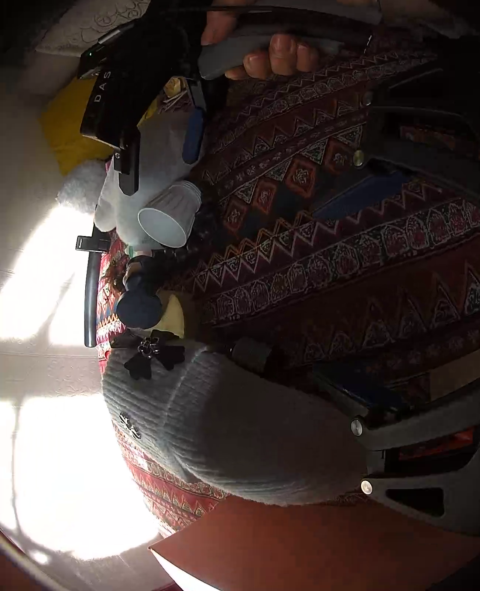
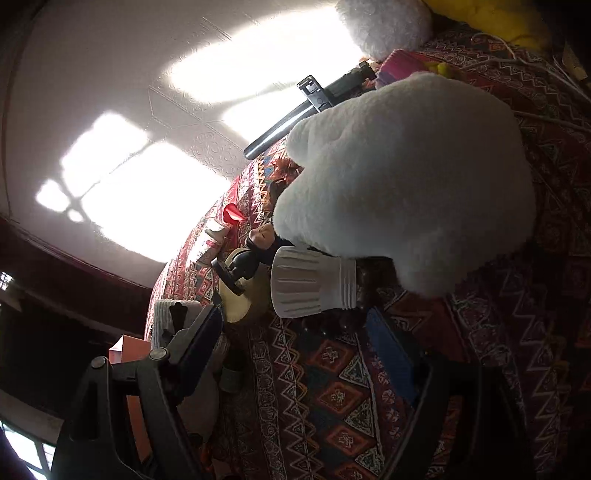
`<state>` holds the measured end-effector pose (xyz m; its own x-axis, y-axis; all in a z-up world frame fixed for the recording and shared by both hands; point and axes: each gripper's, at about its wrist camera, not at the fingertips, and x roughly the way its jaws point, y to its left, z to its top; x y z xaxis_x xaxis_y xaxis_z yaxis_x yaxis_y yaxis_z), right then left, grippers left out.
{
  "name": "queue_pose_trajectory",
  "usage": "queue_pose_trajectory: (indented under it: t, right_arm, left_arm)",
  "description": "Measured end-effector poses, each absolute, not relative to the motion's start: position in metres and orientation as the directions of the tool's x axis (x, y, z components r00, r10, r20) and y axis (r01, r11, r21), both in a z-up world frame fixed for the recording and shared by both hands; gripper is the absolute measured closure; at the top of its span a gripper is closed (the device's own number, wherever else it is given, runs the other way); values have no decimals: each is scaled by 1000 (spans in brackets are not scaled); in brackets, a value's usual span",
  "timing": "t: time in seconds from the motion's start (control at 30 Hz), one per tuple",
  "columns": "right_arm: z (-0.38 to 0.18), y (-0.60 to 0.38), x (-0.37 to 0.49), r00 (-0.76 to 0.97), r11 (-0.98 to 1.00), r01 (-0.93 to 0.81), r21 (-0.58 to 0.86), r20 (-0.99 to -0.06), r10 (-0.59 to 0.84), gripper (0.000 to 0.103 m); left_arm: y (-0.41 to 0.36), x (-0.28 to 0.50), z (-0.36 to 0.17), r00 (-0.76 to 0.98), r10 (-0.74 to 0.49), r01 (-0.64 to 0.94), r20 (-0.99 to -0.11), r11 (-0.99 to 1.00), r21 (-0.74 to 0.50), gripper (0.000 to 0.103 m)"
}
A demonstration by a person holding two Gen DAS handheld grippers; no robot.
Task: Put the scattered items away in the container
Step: 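Grasp the small dark blue bottle with the left tool while the right grasps the white ribbed cup, then release the blue bottle into the pink box with the left tool while the right carries the cup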
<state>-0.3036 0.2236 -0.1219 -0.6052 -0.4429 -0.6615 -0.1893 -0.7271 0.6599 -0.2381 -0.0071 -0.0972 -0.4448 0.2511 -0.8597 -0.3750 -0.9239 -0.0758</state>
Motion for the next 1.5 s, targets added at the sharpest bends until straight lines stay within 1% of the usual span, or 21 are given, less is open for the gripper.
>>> queue_pose_trajectory:
  t: [0.17, 0.2, 0.23, 0.27, 0.3, 0.43, 0.47, 0.5, 0.53, 0.57, 0.8, 0.9, 0.97, 1.0, 1.03, 1.3, 1.33, 1.37, 1.4, 1.43, 1.5]
  right_arm:
    - [-141, 211, -332, -601, -769, -191, 610, -692, -400, 16]
    - [-144, 211, -335, -606, -770, -189, 610, -689, -397, 19]
    - [-147, 211, -336, -610, -763, -185, 619, -681, -405, 34]
    - [-149, 213, -337, -609, -752, -181, 634, -673, -420, 33]
    - [-150, 215, -336, -611, -743, -178, 646, -664, -431, 34]
    - [-144, 223, -325, -611, -721, -172, 672, -647, -456, 36]
    - [-140, 225, -320, -614, -708, -170, 686, -635, -468, 54]
    - [-137, 228, -315, -612, -693, -169, 701, -625, -484, 63]
    - [-133, 231, -309, -610, -670, -167, 723, -610, -506, 88]
    - [-130, 232, -303, -603, -648, -163, 744, -595, -532, 93]
    - [-111, 232, -242, -598, -621, -148, 769, -570, -564, 93]
    - [-117, 228, -228, -598, -601, -180, 778, -572, -562, 84]
    - [-118, 225, -236, -597, -626, -198, 754, -600, -533, 62]
    - [-116, 222, -241, -603, -644, -197, 739, -609, -514, 37]
    - [-113, 219, -246, -615, -665, -188, 723, -615, -494, 19]
    - [-123, 189, -303, -603, -795, -161, 585, -696, -390, 18]
    - [-130, 185, -309, -590, -806, -164, 569, -711, -382, 25]
    - [-137, 181, -314, -576, -823, -164, 544, -730, -368, 41]
    - [-143, 179, -317, -564, -844, -166, 510, -751, -342, 83]
    - [-147, 180, -316, -561, -861, -172, 479, -766, -314, 97]
    - [-146, 185, -310, -573, -874, -176, 453, -769, -283, 98]
  left_arm:
    - [-12, -295, -115, -446, 153, -327, -882, -945, 1, 26]
    - [-11, -302, -117, -447, 145, -326, -883, -945, 10, 26]
    - [-7, -305, -120, -451, 134, -335, -882, -942, 29, 27]
    - [-2, -306, -124, -458, 109, -350, -882, -934, 66, 38]
    - [3, -305, -128, -458, 83, -366, -885, -925, 102, 82]
    - [6, -287, -125, -440, 94, -384, -893, -919, 93, 83]
    - [3, -280, -123, -433, 101, -381, -896, -921, 80, 83]
    - [-1, -271, -119, -426, 110, -374, -898, -925, 64, 83]
    - [-6, -262, -115, -420, 127, -365, -899, -930, 39, 83]
    - [-13, -251, -109, -414, 153, -355, -897, -935, 5, 83]
    - [-69, -163, -39, -468, 281, -285, -838, -945, -157, 82]
    - [-93, -139, -7, -535, 322, -248, -781, -944, -220, 82]
    - [-109, -126, 12, -585, 330, -236, -741, -943, -233, 82]
    - [-116, -122, 20, -607, 325, -229, -725, -945, -231, 82]
    - [-125, -119, 26, -624, 321, -222, -712, -947, -233, 82]
    - [-212, -150, 33, -679, 261, -58, -686, -951, -304, 82]
    - [-219, -154, 31, -678, 245, -32, -693, -952, -305, 82]
    - [-226, -156, 28, -676, 238, -14, -698, -951, -310, 82]
    - [-233, -156, 27, -675, 233, 0, -700, -949, -316, 82]
    - [-238, -156, 27, -676, 224, 12, -702, -949, -315, 82]
    - [-244, -152, 27, -683, 201, 30, -702, -953, -302, 82]
